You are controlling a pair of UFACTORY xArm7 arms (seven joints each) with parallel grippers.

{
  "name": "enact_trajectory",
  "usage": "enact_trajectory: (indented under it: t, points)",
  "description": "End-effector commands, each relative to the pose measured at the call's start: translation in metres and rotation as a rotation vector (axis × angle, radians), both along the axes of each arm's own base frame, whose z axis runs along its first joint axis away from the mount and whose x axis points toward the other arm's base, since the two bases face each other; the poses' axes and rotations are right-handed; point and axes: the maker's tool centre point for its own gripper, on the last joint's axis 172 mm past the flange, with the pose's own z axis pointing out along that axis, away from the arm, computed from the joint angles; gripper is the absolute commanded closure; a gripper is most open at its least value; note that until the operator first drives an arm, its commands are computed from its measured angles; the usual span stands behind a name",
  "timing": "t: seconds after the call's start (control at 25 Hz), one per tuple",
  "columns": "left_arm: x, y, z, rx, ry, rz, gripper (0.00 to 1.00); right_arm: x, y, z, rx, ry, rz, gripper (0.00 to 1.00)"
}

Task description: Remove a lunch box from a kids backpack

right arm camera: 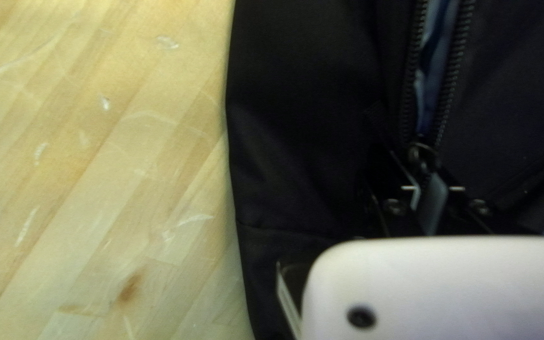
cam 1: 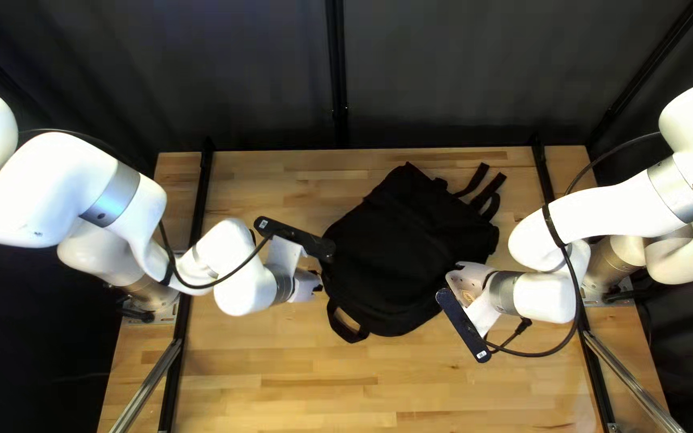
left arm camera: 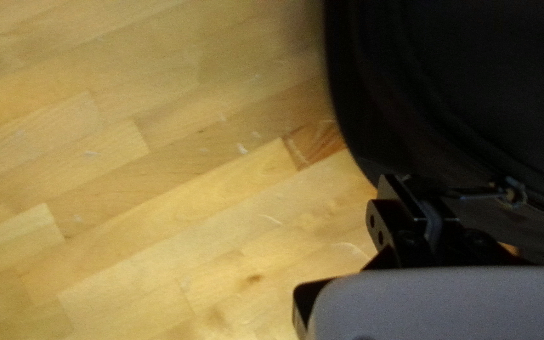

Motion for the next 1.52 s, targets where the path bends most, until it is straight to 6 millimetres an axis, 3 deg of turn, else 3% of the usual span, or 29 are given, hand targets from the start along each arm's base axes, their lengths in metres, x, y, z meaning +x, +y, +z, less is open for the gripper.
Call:
enact_trajectory:
  t: [0.04, 0.32, 0.68, 0.96, 1.52]
  points:
    - [-0.005, 0.01, -0.003, -0.007, 0.013, 0.006, 1.0, 0.0, 0.0, 0.0, 0.0, 0.001, 0.002, 1.0]
    - [-0.009, 0.031, -0.004, -0.013, 0.017, 0.01, 1.0, 0.002, -0.001, -0.003, 0.004, 0.003, 0.006, 1.0]
    - [0.01, 0.058, -0.003, -0.007, 0.02, -0.011, 1.0, 0.001, -0.005, -0.007, 0.01, 0.005, 0.013, 1.0]
    - [0.014, 0.072, -0.009, -0.008, 0.029, -0.02, 1.0, 0.002, -0.005, -0.008, 0.013, 0.009, 0.018, 1.0]
    - [0.011, 0.096, 0.004, 0.006, 0.051, -0.027, 1.0, -0.001, -0.003, -0.006, 0.02, 0.035, 0.031, 1.0]
